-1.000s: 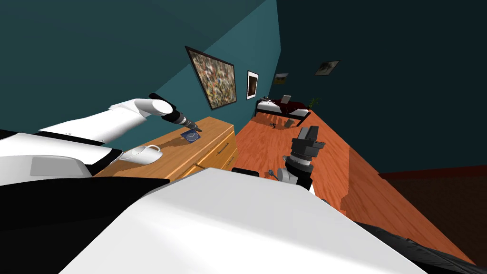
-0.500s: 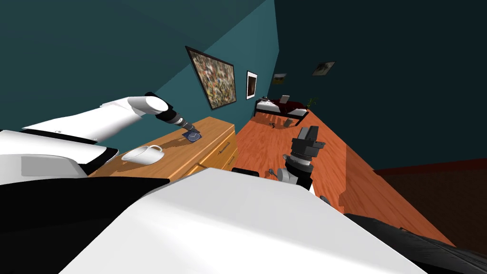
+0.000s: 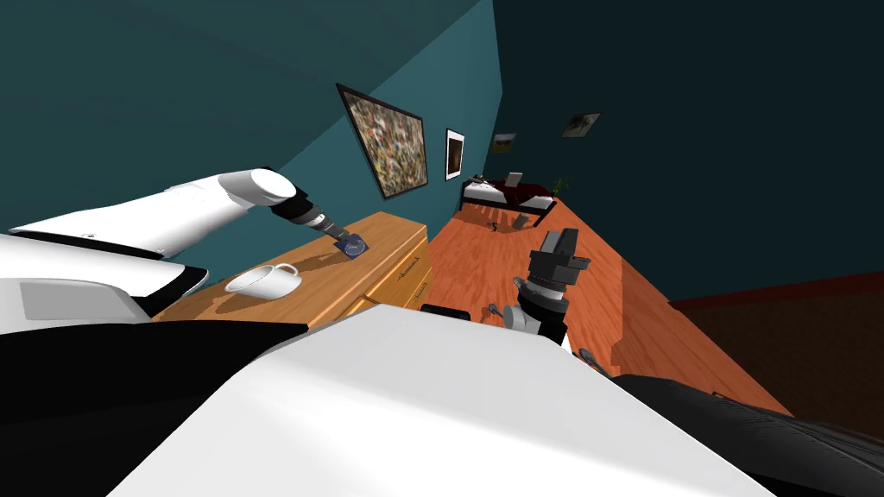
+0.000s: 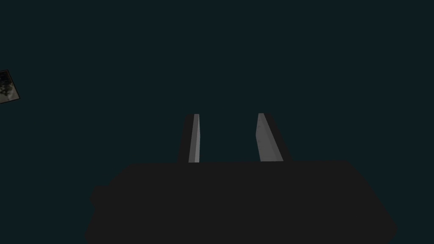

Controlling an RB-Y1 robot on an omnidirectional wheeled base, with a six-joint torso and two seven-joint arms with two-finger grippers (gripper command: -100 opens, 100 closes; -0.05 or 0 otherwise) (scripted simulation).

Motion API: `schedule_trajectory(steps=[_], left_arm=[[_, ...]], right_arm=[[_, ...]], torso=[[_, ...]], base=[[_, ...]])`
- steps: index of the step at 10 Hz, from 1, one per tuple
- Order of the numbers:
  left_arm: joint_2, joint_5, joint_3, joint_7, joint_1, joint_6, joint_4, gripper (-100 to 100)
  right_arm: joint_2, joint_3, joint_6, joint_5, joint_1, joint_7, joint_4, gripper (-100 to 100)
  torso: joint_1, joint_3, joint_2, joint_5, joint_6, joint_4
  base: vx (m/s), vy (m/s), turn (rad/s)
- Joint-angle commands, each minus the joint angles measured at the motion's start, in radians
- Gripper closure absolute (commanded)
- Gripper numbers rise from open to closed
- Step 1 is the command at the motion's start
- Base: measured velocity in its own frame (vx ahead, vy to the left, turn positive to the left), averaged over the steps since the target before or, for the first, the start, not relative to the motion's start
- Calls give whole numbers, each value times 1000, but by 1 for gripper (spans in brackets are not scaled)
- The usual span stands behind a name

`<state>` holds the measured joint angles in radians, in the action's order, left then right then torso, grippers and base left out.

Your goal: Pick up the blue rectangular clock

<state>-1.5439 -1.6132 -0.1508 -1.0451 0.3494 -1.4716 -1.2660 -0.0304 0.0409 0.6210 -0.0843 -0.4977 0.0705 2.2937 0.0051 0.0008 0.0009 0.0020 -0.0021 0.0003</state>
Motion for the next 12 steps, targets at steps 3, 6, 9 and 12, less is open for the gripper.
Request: schedule_trajectory(steps=[3,6,9,12], left_arm=[[-4,-15,-1,-10,1,-26,8,0],[25,29,-7,-46,4,-3,62,-100],[35,45,-7,-60,-2,7,83,-100],[35,46,-6,-64,-3,10,84,100]], right_arm=[[0,0,0,0,0,0,0,0],[0,0,0,0,0,0,0,0],[0,0,0,0,0,0,0,0],[0,0,0,0,0,0,0,0]], torso=[[-2,-1,-1,0,0,0],[-1,1,3,0,1,0],[1,5,9,0,1,2],[-3,0,-1,-1,-1,0]], base=[[-15,24,-10],[-104,34,-267],[-147,56,-225],[-7,3,4]])
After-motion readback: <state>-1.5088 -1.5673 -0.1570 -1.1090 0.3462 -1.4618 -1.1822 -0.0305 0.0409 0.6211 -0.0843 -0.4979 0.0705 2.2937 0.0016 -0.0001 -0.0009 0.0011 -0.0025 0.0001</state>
